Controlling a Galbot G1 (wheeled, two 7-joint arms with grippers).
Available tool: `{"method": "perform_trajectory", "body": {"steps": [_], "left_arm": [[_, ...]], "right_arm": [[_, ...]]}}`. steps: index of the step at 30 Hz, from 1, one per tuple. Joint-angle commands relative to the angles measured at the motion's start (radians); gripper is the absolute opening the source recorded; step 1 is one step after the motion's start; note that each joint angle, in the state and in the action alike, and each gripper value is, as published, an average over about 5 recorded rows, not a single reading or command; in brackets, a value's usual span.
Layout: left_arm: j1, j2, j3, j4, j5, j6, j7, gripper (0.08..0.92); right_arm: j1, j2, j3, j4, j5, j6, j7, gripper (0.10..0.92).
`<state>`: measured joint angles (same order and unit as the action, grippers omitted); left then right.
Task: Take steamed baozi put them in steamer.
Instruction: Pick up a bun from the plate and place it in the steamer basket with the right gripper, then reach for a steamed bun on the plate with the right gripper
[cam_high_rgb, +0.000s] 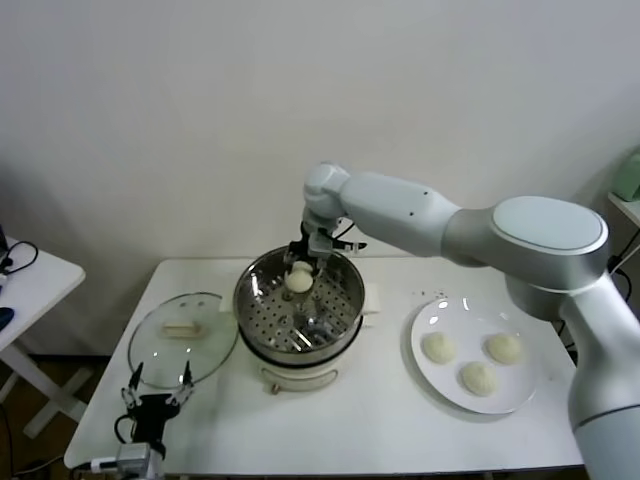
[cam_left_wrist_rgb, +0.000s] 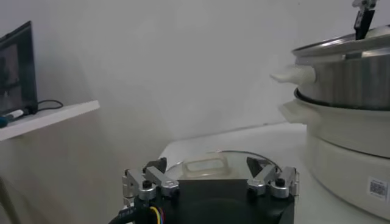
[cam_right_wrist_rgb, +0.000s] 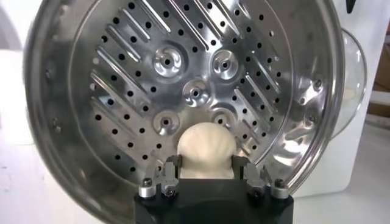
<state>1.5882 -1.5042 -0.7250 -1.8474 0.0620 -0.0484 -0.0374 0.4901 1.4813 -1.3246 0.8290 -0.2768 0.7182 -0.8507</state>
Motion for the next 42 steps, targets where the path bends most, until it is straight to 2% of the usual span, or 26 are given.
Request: {"method": "perform_trajectory", "body": {"steps": [1, 6, 10, 14, 20, 24, 32, 42], "left_arm": [[-0.003, 0.0, 0.001, 0.004, 0.0, -0.001, 0.0, 0.823], [-0.005, -0.002, 0.004, 0.003, 0.0, -0.001, 0.0, 0.823], [-0.003, -0.002, 0.005, -0.002, 0.0, -0.001, 0.0, 0.823], [0.002, -0.002, 0.007, -0.008, 0.0, -0.001, 0.0, 0.823], [0.009, -0.002, 0.012, -0.016, 0.003, 0.001, 0.0, 0.823], [0.011, 0.001, 0.014, -0.016, 0.004, 0.0, 0.0, 0.823], [0.002, 0.003, 0.014, -0.005, 0.003, 0.0, 0.0, 0.823], [-0.006, 0.003, 0.014, 0.0, 0.001, 0.001, 0.001, 0.823]], "right_arm": [[-0.024, 0.012, 0.016, -0.044, -0.024, 0.019, 0.016, 0.647], [-0.018, 0.005, 0.029, -0.034, -0.021, 0.021, 0.024, 0.783], [0.024, -0.024, 0.014, 0.01, 0.035, 0.007, 0.005, 0.819], [0.132, -0.087, -0.082, 0.11, 0.274, -0.074, -0.059, 0.822], [0.363, -0.182, -0.349, 0.273, 0.736, -0.361, -0.17, 0.823], [0.436, -0.253, -0.45, 0.29, 0.878, -0.522, -0.211, 0.823], [0.451, -0.447, -0.524, 0.379, 0.957, -0.737, -0.194, 0.823], [0.295, -0.65, -0.481, 0.461, 0.86, -0.914, -0.082, 0.823]]}}
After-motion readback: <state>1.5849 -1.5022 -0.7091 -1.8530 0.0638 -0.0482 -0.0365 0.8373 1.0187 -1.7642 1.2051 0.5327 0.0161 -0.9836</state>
